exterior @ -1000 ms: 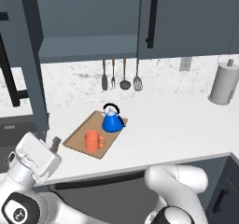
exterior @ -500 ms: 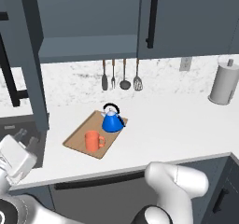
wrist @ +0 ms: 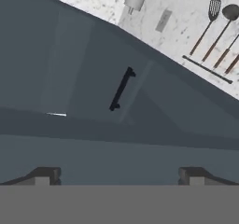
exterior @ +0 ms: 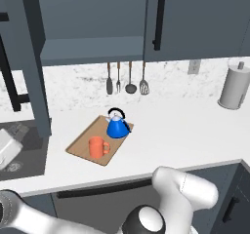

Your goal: Pick the kettle from the counter and place it on the tray. Then pick the mug from the cabinet and place it on the tray. Then close the cabinet doors.

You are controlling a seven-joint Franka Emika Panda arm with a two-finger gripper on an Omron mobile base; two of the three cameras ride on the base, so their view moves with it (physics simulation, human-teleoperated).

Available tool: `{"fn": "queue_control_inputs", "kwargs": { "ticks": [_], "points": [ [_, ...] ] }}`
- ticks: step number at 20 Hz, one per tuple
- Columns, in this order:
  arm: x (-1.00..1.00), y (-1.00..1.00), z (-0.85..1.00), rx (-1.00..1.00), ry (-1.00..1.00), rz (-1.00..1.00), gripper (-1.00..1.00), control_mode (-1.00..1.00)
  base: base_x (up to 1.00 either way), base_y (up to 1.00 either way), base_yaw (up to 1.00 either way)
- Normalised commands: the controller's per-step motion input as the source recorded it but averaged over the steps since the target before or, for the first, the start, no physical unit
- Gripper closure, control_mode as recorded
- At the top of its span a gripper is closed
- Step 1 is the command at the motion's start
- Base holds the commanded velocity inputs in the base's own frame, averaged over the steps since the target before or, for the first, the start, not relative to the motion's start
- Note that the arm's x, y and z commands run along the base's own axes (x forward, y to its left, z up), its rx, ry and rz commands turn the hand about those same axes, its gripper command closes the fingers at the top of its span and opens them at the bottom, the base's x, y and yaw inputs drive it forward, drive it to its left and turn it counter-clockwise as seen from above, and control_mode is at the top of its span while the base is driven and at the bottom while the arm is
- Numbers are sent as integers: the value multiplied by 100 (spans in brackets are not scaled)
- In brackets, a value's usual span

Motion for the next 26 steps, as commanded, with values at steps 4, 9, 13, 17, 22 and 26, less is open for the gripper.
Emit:
{"fn": "queue_control_inputs", "kwargs": {
  "ticks": [4,9,13,17,22,26],
  "points": [
    [18,-8,25,0,13,-12,-100,-100,0,0,0],
    [26,-42,1,2,3,-10,-100,-100,0,0,0],
    [28,-63,0,7,0,-7,-100,-100,0,0,0],
    [32,-72,0,8,0,-1,-100,-100,0,0,0],
    [41,-84,0,12,0,0,-100,-100,0,0,0],
    [53,-92,0,15,0,1,-100,-100,0,0,0]
  ]
}}
